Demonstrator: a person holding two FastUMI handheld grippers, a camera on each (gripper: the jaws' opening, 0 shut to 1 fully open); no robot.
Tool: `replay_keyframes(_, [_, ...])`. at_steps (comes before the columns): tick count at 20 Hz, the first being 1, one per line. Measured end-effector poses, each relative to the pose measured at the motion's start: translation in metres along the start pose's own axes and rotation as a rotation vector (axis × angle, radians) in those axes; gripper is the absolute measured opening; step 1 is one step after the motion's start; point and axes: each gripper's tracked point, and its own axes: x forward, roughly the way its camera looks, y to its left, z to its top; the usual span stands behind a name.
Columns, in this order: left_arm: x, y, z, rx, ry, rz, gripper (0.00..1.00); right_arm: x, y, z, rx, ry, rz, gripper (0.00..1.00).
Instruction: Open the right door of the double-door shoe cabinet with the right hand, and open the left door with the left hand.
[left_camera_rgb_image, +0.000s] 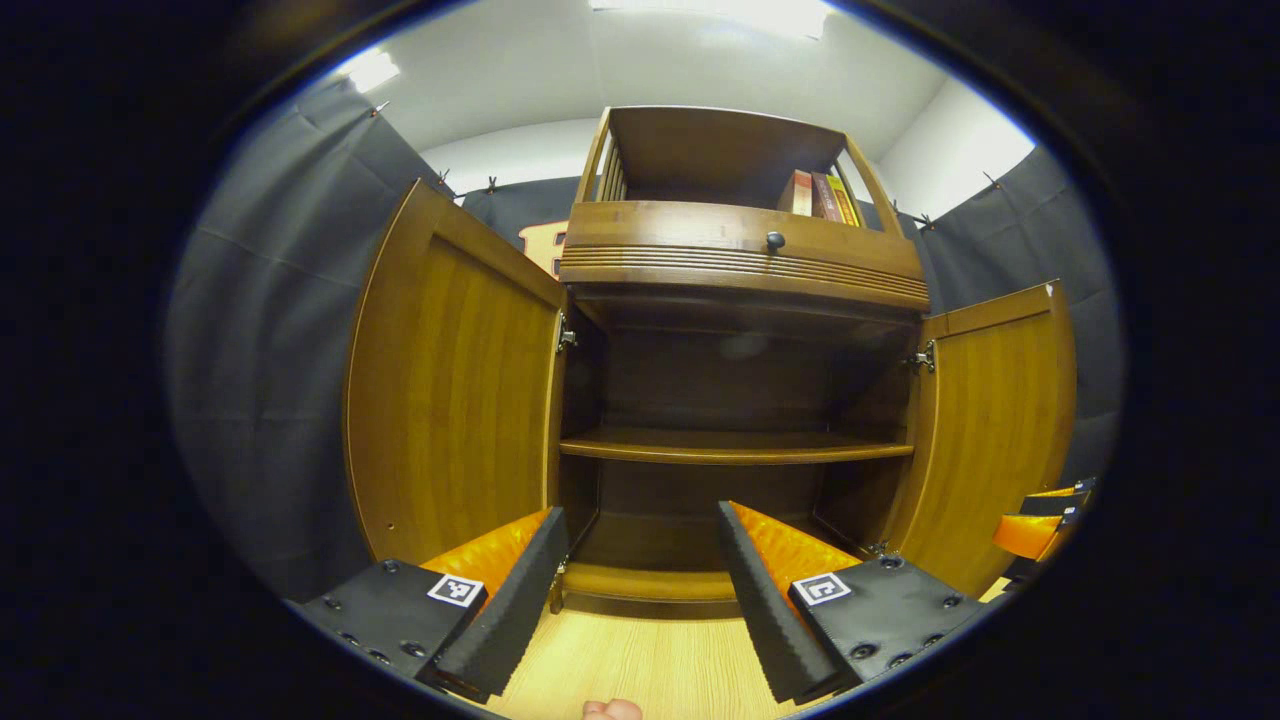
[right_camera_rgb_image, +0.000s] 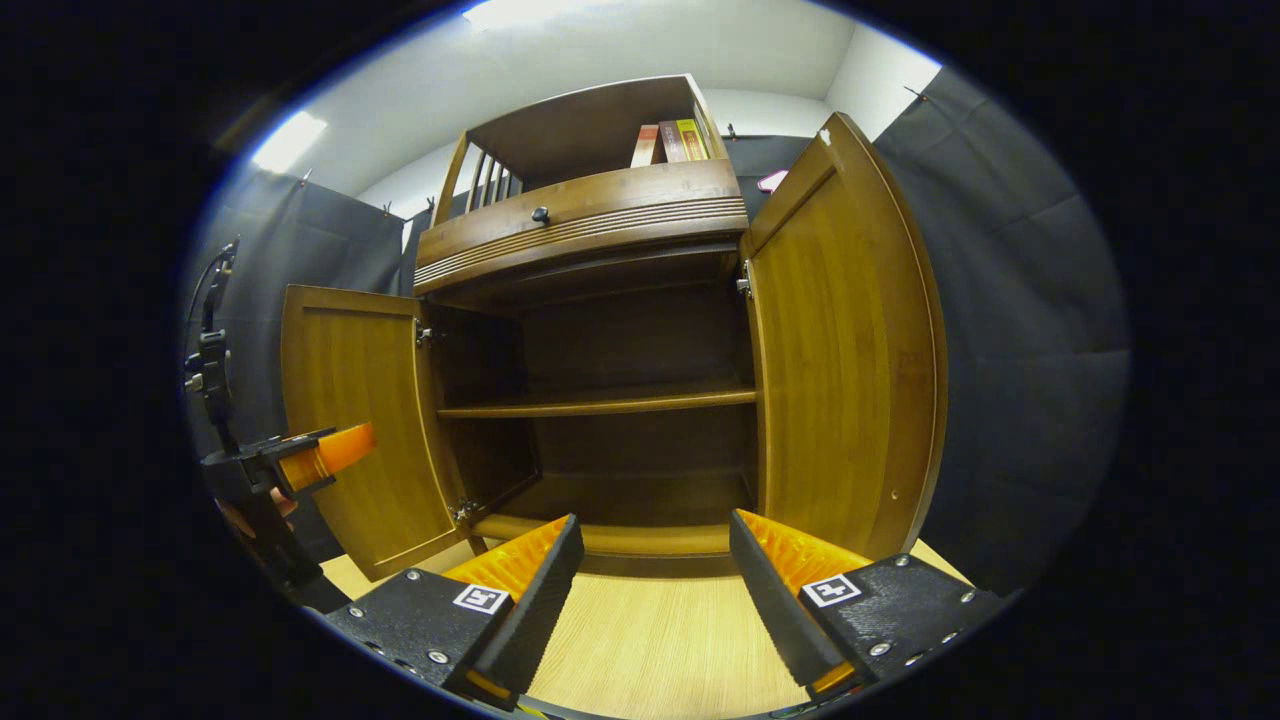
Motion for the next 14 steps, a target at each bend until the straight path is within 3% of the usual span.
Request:
replay_keyframes(5, [0.001, -0.007, 0.007, -0.01, -0.019, -0.032, 0.95, -0.006, 0.005, 0.004, -0.021, -0.018, 0.004, 0.91])
replay_keyframes(6, [0.001, -0.009, 0.007, -0.014, -0.019, -0.038, 0.95, -0.006, 0.004, 0.006, -0.028, -0.024, -0.002, 0.96])
replay_keyframes(7, [0.002, -0.01, 0.006, -0.011, -0.014, -0.038, 0.95, -0.006, 0.004, 0.009, -0.026, -0.03, -0.009, 0.91])
replay_keyframes(14, [0.001, -0.014, 0.013, -0.015, -0.037, -0.04, 0.95, 0.0, 0.002, 0.014, 0.004, -0.041, -0.012, 0.91])
